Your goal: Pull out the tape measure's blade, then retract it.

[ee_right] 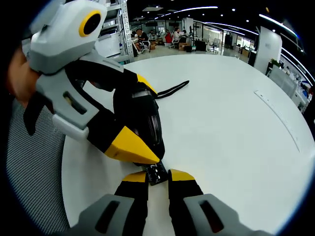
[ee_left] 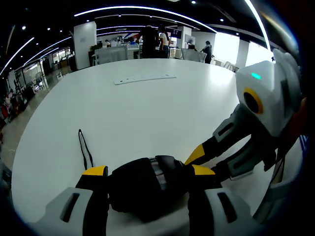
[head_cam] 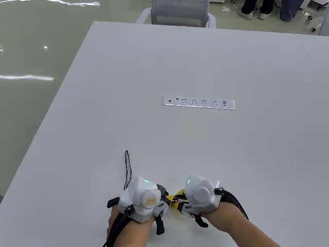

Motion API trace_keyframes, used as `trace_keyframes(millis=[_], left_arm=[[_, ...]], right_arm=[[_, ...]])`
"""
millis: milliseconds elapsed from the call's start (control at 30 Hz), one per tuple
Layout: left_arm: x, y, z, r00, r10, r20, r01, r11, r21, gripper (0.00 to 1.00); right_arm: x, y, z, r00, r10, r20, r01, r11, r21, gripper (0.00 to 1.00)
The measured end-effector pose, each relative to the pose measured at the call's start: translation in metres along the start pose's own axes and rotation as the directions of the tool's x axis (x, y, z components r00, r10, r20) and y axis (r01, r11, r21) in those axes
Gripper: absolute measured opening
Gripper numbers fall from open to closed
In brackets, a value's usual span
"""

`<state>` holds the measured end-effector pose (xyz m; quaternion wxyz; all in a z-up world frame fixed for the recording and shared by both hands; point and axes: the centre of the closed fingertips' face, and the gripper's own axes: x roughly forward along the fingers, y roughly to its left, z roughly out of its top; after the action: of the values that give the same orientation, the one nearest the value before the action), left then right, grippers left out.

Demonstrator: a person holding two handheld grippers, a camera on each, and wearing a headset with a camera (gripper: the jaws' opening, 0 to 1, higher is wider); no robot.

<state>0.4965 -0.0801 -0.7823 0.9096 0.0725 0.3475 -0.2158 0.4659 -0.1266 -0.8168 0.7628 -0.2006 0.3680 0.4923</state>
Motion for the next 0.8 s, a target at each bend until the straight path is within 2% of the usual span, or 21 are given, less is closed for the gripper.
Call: trace_keyframes(millis=[800], left_arm=[[0.0005, -0.0006, 0.0005, 0.9999, -0.012, 0.006, 0.012, 1.000, -0.004, 0.62]], right_arm=[[0.0049, 0.0051, 0.0058, 0.9993, 0.015, 0.033, -0.014, 1.000, -0.016, 0.13]])
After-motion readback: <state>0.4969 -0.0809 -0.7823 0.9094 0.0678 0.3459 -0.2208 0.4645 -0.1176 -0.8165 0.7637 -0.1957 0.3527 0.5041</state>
